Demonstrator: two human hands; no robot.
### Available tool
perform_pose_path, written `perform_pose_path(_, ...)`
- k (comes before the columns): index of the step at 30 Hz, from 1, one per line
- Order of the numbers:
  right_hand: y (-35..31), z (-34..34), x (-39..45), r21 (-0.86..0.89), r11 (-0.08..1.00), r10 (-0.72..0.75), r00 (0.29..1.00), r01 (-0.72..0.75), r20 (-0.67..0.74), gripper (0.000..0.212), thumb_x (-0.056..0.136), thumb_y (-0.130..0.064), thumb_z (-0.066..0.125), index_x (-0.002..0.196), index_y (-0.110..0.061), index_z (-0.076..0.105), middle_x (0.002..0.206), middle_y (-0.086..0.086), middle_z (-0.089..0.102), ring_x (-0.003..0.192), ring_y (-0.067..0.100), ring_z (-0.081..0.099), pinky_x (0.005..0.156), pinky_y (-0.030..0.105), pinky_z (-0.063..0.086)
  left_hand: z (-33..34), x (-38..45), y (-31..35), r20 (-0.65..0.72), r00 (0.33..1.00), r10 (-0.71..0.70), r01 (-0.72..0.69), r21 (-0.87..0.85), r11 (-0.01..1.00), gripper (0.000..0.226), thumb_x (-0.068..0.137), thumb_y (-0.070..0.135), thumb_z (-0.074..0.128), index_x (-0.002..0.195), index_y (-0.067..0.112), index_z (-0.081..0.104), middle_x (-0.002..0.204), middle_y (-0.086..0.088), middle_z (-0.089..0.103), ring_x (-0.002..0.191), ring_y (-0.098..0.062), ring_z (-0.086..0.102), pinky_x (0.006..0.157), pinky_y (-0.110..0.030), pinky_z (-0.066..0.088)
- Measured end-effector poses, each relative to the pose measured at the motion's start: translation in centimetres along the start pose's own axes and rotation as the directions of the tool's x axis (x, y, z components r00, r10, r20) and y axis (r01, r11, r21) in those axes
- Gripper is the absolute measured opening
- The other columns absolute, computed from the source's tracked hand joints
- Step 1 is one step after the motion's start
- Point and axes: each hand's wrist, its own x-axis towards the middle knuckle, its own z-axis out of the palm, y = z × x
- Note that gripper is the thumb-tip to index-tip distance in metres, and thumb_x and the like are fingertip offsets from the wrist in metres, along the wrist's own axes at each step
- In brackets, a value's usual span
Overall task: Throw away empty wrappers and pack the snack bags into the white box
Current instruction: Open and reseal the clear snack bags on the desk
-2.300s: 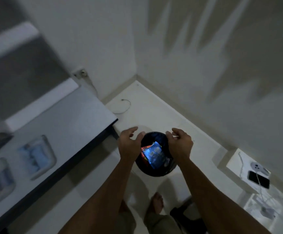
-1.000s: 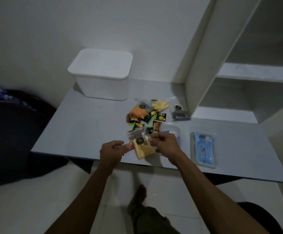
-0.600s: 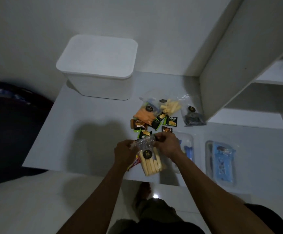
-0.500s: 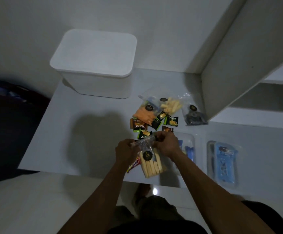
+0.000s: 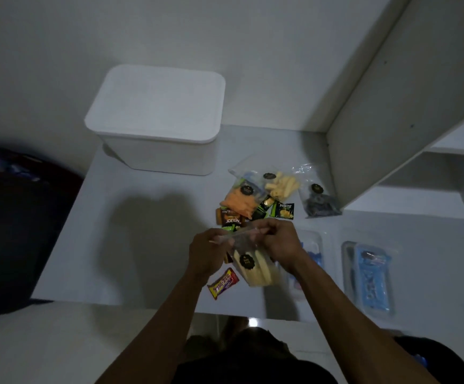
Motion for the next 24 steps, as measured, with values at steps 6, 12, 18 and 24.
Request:
perform_pose_path(6,-4.3,-0.3,-3.5,0.183,0.979,-0.095,0.996,0.094,-0.003,0.023,0.08,0.007,0.072,0.099,-0.006,0.071,0.077,0.009,0.069,0.074,0.021,0.065,0.064,0.027,0.056,-3.7,-1.2,2.8,-0.017,0.985,0.171,-0.171,-0.155,0.973,0.005,0.085,0.014,0.074,0.089,0.013,0.071,0.077,0.0,0.071,0.068,-0.006,0.065,0.059,-0.017,0.048)
perform_pose_path(12,-8.9,-0.4,-7.5,0.105,0.959,-0.262,0.965,0.263,-0.03,0.03,0.081,0.008,0.071,0.109,-0.001,0.068,0.1,0.018,0.07,0.09,0.026,0.067,0.082,0.04,0.06,-6.8,-3.3,6.2,-0.058,0.965,0.254,-0.261,-0.269,0.927,0.007,0.087,0.006,0.069,0.092,0.002,0.071,0.085,-0.013,0.073,0.071,-0.01,0.065,0.065,-0.02,0.05)
perform_pose_path(18,-11.5,-0.9,-9.8,-0.294,0.852,-0.453,0.891,0.434,0.001,0.024,0.079,-0.014,0.08,0.102,-0.011,0.074,0.091,0.0,0.075,0.082,0.008,0.07,0.075,0.02,0.056,-7.2,-5.9,9.5,-0.055,0.925,0.377,-0.38,-0.197,0.904,0.003,0.086,0.014,0.071,0.085,0.012,0.073,0.076,-0.001,0.071,0.064,-0.003,0.062,0.06,-0.014,0.048)
perform_pose_path(24,-12.4,-2.8,-11.0,-0.373,0.791,-0.521,0.854,0.486,0.007,0.009,0.084,-0.024,0.075,0.09,-0.017,0.076,0.084,-0.006,0.075,0.077,0.001,0.068,0.071,0.02,0.054,-6.4,-8.0,11.9,-0.021,0.867,0.498,-0.495,-0.157,0.855,0.006,0.086,0.015,0.072,0.081,0.017,0.072,0.076,0.002,0.071,0.071,-0.005,0.064,0.068,-0.016,0.051)
